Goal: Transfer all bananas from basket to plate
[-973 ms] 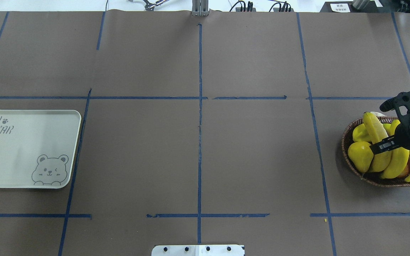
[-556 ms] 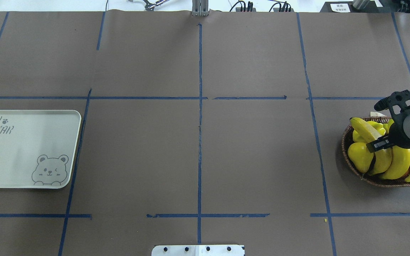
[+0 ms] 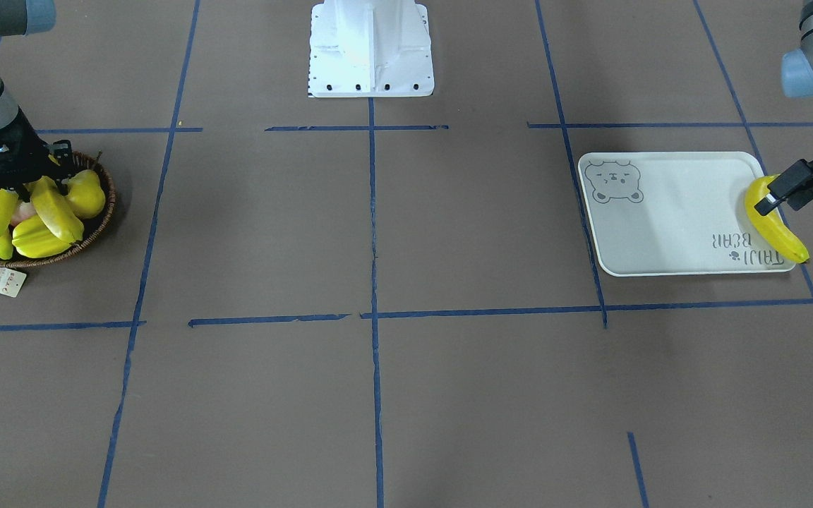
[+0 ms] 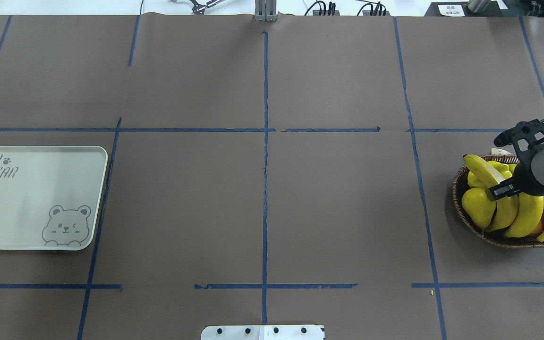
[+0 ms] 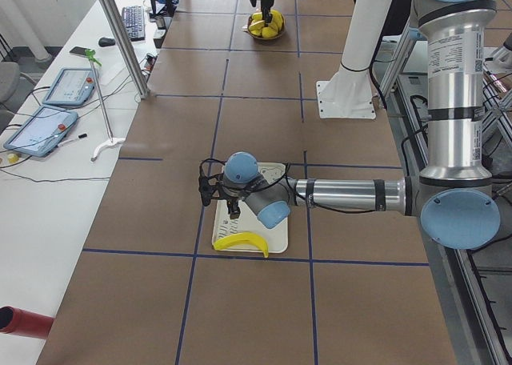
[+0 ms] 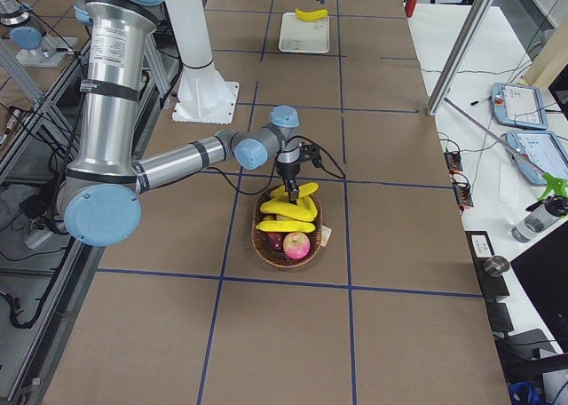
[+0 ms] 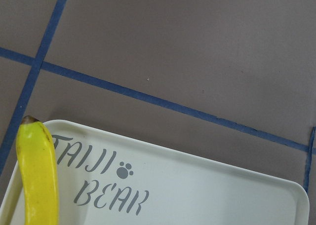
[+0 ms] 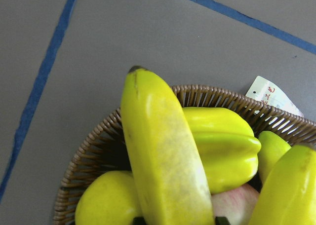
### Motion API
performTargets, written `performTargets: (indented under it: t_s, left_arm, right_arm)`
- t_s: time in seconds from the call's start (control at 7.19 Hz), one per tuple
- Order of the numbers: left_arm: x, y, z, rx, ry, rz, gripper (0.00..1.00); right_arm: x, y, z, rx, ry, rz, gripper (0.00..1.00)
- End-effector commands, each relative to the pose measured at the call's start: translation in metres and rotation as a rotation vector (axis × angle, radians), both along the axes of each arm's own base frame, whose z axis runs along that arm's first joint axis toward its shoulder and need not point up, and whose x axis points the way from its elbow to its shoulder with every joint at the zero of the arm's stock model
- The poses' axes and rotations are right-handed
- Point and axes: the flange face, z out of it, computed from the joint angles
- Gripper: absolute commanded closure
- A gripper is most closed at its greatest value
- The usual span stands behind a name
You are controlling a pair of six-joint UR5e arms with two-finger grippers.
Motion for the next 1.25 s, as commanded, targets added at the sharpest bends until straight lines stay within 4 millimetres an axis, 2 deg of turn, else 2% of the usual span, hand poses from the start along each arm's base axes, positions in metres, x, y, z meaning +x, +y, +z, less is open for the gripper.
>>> performTargets:
  t_s: [0.0,0.14,0.56,0.83,1.11]
  left_arm:
    - [0.0,0.0,0.0,0.0,0.0,0.0,0.0]
    - [0.0,0.0,0.0,0.0,0.001,0.001,0.0]
    - [0.0,-0.001,-0.001,0.002,0.002,0.001,0.0]
    - [0.002,0.0,-0.002,0.002,0.003,0.005,0.0]
    - [0.003,0.0,-0.006,0.002,0.009,0.001,0.0]
  right_arm:
    - [0.001,-0.001,-0.001,0.006,-0.002,-0.005,0.84]
    - [0.002,-0.001,-0.004,0.009,-0.005,-0.003,0.97]
    - [0.026,-0.003,-0.031,0.011,-0.027,0.02,1.0]
    - [0.041,0.006,-0.066,-0.001,-0.008,0.017,1.0]
    - [0.053,-0.016,-0.121,-0.02,-0.061,0.055,1.0]
